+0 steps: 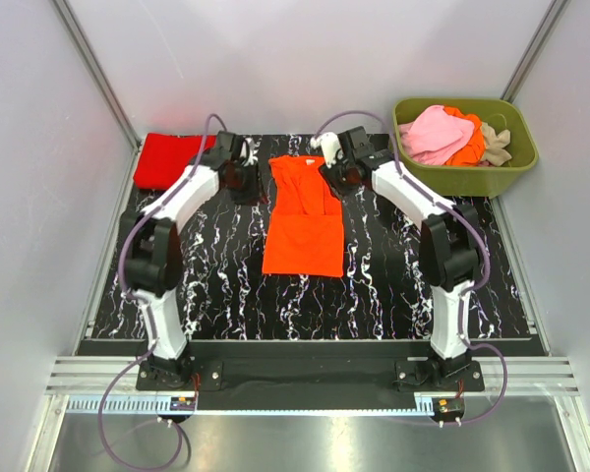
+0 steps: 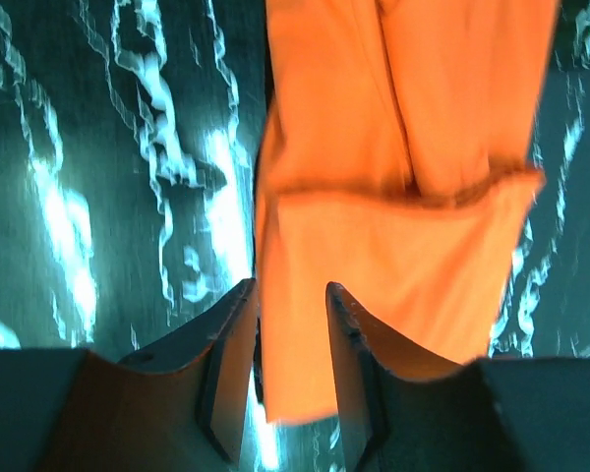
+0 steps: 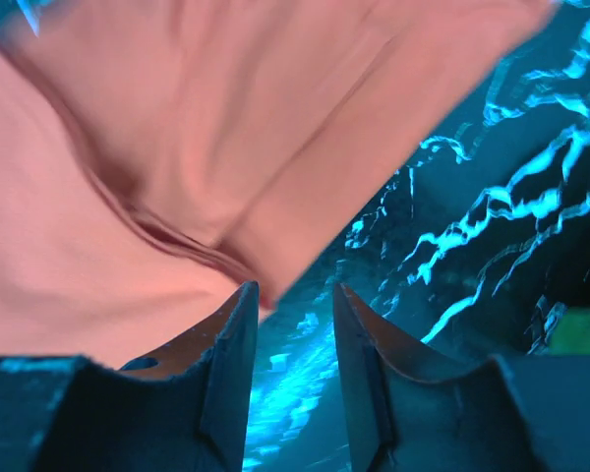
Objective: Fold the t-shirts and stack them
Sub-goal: Fold the tshirt
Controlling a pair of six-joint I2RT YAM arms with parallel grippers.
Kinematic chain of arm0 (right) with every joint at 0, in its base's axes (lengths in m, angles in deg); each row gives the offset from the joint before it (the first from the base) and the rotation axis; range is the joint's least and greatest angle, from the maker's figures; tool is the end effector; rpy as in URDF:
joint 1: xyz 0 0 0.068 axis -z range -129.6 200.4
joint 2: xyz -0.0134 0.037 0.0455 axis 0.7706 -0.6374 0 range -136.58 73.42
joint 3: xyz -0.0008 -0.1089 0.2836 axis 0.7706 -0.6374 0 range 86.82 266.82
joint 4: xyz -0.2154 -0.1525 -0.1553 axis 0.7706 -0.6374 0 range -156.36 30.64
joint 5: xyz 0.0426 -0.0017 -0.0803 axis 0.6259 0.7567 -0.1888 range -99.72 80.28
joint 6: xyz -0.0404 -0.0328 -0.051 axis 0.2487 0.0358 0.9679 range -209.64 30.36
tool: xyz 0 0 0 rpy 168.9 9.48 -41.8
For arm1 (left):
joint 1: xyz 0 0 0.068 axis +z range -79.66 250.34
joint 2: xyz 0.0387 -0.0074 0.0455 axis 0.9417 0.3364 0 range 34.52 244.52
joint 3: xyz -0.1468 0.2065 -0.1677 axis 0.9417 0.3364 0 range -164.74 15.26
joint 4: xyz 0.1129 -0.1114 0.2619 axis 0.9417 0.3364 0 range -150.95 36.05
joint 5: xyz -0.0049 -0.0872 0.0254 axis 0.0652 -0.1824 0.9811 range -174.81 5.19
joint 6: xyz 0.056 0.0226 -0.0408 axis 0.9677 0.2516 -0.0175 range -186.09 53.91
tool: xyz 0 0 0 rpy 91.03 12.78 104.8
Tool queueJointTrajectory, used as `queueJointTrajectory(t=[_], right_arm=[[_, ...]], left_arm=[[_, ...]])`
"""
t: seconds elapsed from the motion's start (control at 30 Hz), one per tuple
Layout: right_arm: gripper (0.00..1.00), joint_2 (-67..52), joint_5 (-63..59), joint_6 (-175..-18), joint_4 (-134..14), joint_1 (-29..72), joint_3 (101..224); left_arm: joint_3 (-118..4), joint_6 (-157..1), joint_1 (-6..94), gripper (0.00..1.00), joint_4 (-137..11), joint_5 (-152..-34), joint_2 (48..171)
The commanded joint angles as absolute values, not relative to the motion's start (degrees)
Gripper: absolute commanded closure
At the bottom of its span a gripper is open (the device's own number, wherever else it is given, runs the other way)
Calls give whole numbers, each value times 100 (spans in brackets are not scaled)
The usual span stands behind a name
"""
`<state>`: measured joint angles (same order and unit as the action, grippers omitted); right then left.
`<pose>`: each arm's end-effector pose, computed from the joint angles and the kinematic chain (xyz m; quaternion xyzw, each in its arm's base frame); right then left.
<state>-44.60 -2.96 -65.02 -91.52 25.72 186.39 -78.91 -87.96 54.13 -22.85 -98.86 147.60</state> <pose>0.4881 0.2322 0.2355 -0.4101 0.8459 0.0557 0.3364 0.4801 -0.1549 0.2364 -0.0123 0.9522 -0.2027 0.2282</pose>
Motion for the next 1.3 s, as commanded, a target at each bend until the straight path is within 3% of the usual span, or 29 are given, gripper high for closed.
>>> queueJointTrajectory(t=[0.0, 0.1, 0.2, 0.43, 0.6, 1.27], right_arm=[[57, -3610, -604, -8907, -9520, 2597, 19071], [52, -3337, -96, -10630, -10223, 2676, 18887], [54, -3039, 712, -11704, -10313, 2729, 17995], [51, -1599, 592, -13664, -8796, 2720, 15242], [48, -1175, 707, -14685, -7721, 2694, 13765], [45, -1474, -119, -15406, -6823, 2175, 12787]], left_arm=[[-7089, -8736, 5417, 60, -2376, -10229, 13677], [-6158, -8832, 5417, 54, -2623, -10537, 13053], [-5357, -8990, 5408, 51, -3114, -10819, 12699], [-3680, -9790, 5408, 51, -4397, -11363, 12312], [-3194, -10019, 5364, 51, -4838, -11294, 12381], [-2719, -10143, 5224, 55, -5093, -10731, 12434]])
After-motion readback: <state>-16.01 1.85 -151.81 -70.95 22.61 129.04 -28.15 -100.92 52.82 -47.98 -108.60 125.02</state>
